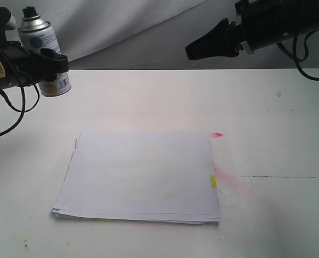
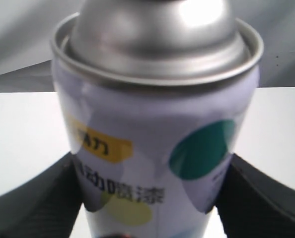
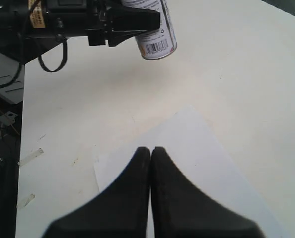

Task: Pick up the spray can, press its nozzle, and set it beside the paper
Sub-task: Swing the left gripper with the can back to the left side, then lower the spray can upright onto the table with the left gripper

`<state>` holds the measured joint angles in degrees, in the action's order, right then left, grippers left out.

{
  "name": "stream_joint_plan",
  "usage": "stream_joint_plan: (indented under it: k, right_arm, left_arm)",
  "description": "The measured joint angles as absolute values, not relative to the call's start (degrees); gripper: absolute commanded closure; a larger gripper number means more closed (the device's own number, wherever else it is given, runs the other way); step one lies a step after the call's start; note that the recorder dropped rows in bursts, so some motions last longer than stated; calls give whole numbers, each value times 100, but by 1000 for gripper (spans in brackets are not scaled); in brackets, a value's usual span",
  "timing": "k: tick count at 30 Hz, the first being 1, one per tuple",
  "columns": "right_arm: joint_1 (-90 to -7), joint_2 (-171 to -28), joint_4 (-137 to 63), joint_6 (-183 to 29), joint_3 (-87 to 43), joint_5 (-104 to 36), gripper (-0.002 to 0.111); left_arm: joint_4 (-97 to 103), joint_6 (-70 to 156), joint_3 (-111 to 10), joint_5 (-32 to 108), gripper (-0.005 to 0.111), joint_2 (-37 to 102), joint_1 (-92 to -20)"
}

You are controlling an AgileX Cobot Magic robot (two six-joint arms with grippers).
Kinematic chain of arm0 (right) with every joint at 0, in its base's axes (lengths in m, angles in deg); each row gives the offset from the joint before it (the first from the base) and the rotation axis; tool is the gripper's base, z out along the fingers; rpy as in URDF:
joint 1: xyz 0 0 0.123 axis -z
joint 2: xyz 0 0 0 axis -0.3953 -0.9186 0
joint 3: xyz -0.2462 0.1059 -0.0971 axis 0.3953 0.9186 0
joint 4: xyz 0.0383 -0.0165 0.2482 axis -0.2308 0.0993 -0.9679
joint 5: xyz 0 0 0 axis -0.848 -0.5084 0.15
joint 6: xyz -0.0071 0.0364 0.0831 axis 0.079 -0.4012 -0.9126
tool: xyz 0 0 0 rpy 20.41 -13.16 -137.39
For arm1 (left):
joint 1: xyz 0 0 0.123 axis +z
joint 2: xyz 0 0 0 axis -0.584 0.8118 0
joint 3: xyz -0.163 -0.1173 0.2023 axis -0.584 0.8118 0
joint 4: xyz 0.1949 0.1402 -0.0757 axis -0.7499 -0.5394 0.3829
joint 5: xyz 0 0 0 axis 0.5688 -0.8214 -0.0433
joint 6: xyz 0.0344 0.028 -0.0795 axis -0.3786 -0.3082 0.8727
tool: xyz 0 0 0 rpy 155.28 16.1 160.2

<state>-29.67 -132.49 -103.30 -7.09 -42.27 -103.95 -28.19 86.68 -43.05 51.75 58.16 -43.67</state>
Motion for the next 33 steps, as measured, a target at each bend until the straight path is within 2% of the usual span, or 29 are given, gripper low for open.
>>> stream_joint_plan:
  k: [5,23,33]
  right_arm:
    - [-2967,-13249,-10330,-719,-4227,-10395,108]
    - [-2967,-13249,-10330,-719,-4227,-10395,108]
    - [-2967,-13249,-10330,-719,-4227,-10395,108]
  left_arm:
    - [-2819,8018,-4305,5792,107,6245,-4146]
    - [-2084,6910,-4305,7746,107,7881,-4146]
    - [-2072,6726,-4305,8179,107,8421,-4146]
